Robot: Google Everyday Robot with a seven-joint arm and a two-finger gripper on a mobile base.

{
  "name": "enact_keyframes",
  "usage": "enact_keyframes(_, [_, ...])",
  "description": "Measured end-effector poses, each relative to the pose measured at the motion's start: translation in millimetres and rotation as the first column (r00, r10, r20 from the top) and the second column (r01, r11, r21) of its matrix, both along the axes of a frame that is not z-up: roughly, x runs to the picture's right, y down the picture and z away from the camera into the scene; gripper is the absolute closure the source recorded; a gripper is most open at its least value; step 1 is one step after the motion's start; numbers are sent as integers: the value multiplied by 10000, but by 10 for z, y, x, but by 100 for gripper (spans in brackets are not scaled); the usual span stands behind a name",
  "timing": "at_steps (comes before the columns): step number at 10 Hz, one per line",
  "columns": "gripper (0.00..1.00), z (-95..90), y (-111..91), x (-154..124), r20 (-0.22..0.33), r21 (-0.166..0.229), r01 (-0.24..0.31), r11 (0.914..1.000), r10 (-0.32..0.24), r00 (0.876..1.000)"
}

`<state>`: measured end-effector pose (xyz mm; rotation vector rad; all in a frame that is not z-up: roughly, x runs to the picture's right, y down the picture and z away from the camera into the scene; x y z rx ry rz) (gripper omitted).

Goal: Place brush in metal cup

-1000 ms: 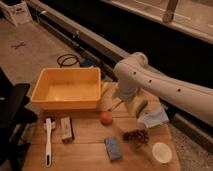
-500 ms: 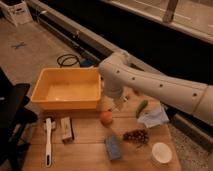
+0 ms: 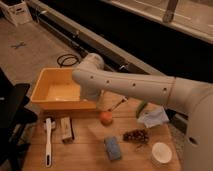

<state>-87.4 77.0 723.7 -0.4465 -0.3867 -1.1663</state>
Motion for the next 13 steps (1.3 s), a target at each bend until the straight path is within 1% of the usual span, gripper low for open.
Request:
enact_keyframes(1, [29, -6, 36, -169, 304, 62, 365, 9993, -366, 9989])
enact_keyframes(2, [29, -21, 99, -379, 712, 98, 825, 9965, -830, 9940])
enact_keyframes(3, [29, -54, 215, -602, 1150, 149, 1417, 9898, -1425, 9831])
enact_keyframes(4, [29, -94, 320, -759, 1465, 213, 1878, 9820, -1888, 9710])
enact_keyframes(5, [29, -161, 460, -944, 1831, 317, 2391, 9705, -2408, 9531])
enact_keyframes(6, [29, -212, 552, -1049, 2037, 379, 2657, 9633, -2677, 9417])
enact_keyframes(11, [29, -207, 546, -1033, 2020, 391, 2658, 9632, -2681, 9420])
enact_keyframes(12, [29, -203, 548, -1047, 2081, 388, 2732, 9612, -2752, 9386])
enact_keyframes(13, [29, -184, 579, -1084, 2195, 350, 2974, 9541, -2977, 9291])
